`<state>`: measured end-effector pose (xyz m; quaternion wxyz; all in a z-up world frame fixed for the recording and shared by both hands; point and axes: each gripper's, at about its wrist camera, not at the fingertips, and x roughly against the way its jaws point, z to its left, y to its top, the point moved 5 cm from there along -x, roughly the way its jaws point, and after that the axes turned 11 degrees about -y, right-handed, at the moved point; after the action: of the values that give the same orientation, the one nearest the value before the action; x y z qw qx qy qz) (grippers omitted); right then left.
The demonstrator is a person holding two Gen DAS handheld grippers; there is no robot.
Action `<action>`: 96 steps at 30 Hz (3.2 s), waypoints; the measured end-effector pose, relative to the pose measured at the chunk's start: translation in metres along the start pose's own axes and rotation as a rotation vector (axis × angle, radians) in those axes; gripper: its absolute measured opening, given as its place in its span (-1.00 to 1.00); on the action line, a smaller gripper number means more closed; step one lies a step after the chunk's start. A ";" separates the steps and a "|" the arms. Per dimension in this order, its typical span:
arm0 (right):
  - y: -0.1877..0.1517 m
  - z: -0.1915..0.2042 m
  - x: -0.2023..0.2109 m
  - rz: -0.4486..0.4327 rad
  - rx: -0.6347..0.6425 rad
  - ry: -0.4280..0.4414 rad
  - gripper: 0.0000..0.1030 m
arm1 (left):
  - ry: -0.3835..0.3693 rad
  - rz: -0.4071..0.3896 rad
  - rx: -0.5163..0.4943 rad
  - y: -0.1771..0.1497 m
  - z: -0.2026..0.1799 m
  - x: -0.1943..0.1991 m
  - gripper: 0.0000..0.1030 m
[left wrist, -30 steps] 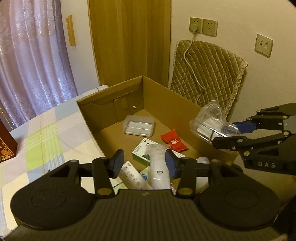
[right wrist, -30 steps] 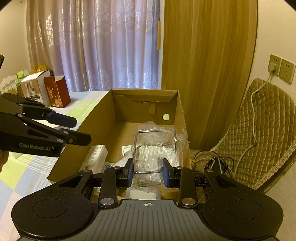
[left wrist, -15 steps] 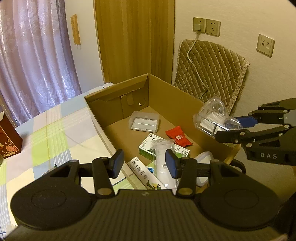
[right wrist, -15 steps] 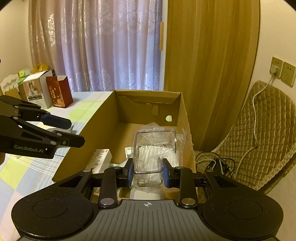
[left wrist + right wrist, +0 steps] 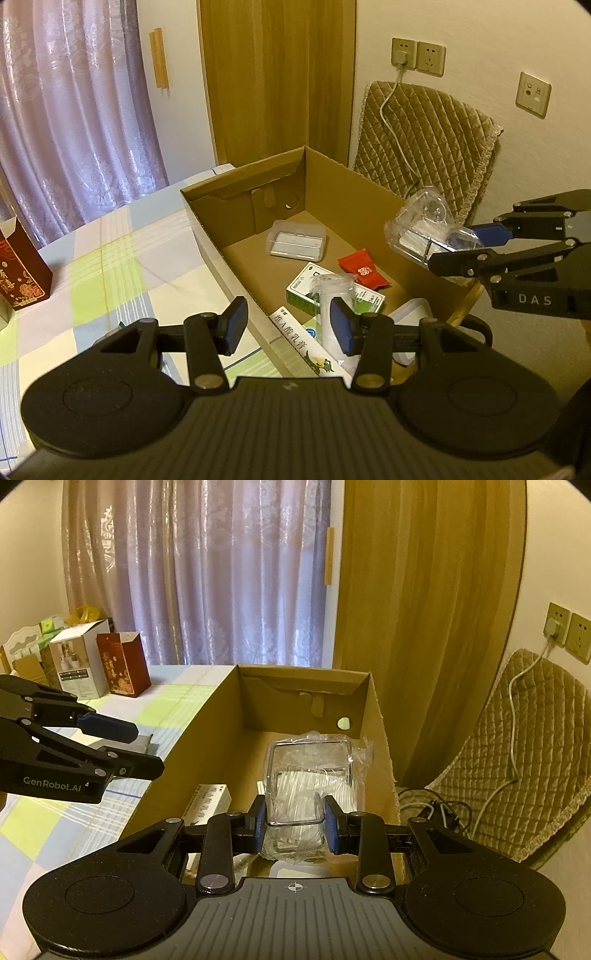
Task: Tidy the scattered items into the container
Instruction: 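Open the left gripper to drop the ointment box while the right drops the clear rack into the box, then move both tools back over the remaining items on the table, then lower the right gripper onto the silver foil bag and close it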
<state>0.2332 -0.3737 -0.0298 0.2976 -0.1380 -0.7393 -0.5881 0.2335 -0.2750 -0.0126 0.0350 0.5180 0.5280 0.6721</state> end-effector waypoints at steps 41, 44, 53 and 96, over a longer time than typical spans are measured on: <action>0.006 -0.008 0.018 -0.035 -0.076 -0.020 -0.33 | 0.048 -0.007 0.044 -0.029 0.025 0.044 -0.11; 0.004 -0.002 0.024 -0.037 -0.073 -0.016 -0.33 | 0.077 -0.008 0.064 -0.045 0.032 0.063 -0.08; 0.010 0.040 0.047 -0.093 -0.054 0.030 0.90 | 0.189 0.017 0.177 -0.114 0.071 0.126 0.17; 0.028 0.354 -0.157 0.000 1.092 0.487 0.91 | 0.387 0.061 0.360 -0.222 0.240 0.118 0.97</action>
<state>0.2738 -0.0062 -0.1491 0.4864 0.1734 -0.8452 -0.1378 0.2439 0.0549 -0.1232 -0.1798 0.3933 0.6200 0.6547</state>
